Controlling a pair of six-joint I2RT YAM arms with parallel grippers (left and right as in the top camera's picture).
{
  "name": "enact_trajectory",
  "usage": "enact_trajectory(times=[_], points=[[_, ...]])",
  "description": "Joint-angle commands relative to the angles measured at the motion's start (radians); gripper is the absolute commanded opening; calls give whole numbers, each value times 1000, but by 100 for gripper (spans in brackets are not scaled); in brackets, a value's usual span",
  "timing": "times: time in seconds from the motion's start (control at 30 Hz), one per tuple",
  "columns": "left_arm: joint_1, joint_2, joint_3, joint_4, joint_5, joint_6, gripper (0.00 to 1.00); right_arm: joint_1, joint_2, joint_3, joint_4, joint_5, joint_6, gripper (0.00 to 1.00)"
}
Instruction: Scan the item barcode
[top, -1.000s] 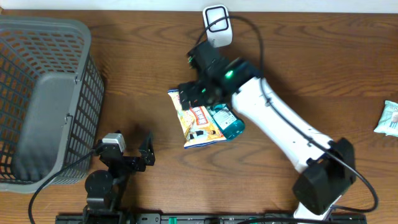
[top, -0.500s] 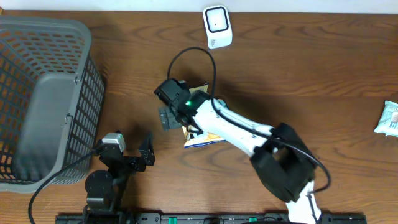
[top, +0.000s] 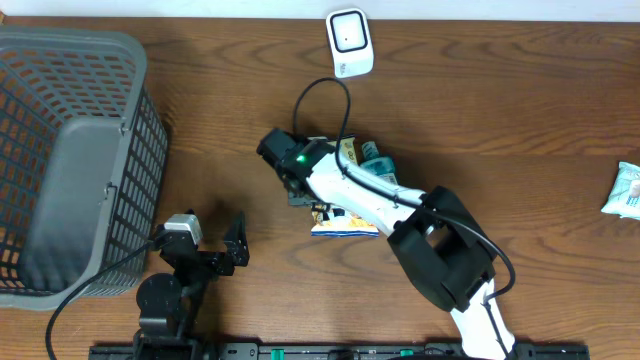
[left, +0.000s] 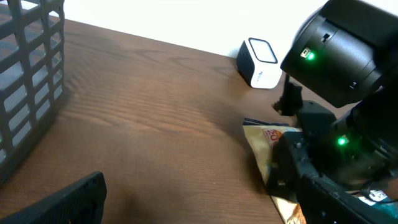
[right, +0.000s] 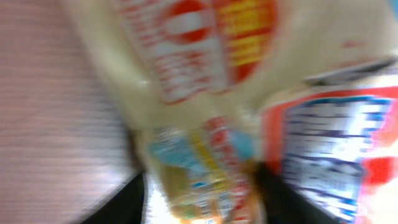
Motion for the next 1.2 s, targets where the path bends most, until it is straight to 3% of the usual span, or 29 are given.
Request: enact_trajectory(times=[0.0,0.07,0.1,0.13,0.3,0.47,0.53,0.8,0.93,1.0,1.07,1.1,1.13,1.17], points=[[-3,-2,-18,-21,13,13,98,-15,116,-56,-35,-213,83,31],[-3,-2,-18,-21,13,13,98,-23,120,-56,-33,-256,52,20],[-3,-2,-18,-21,13,13,98,-31,120,-56,-26,-309,15,7],[-3,-2,-18,-21,13,13,98,-36,120,-56,-10,-354,-33,1],[-3,-2,-18,-21,13,13,98,-103,102,-28,96,-855,-412,1],[-3,-2,-18,-21,13,13,98,-217,73,-20,106,-1395,-623,1],[-3,-2,-18,-21,13,13,98,-244,73,-22,103,-1458,-648,1],[-3,-2,-18,-21,13,13,98,-386,71,-26,81,-1342,-710,1],[-3,-2,-18,-21,13,13,98,-467,71,-26,60,-1509,-788,1],[-3,-2,-18,-21,13,13,98,-473,63,-26,14,-1411,-789,1],[-3,-2,-18,-21,13,13,98,-443,34,-26,-60,-1163,-788,2],[-3,-2,-18,-21,13,13,98,-420,12,-26,-68,-1080,-782,7],[-3,-2,-18,-21,13,13,98,-401,-5,-26,-65,-1031,-766,19],[-3,-2,-18,-21,13,13,98,-377,-24,-26,-50,-977,-732,39]])
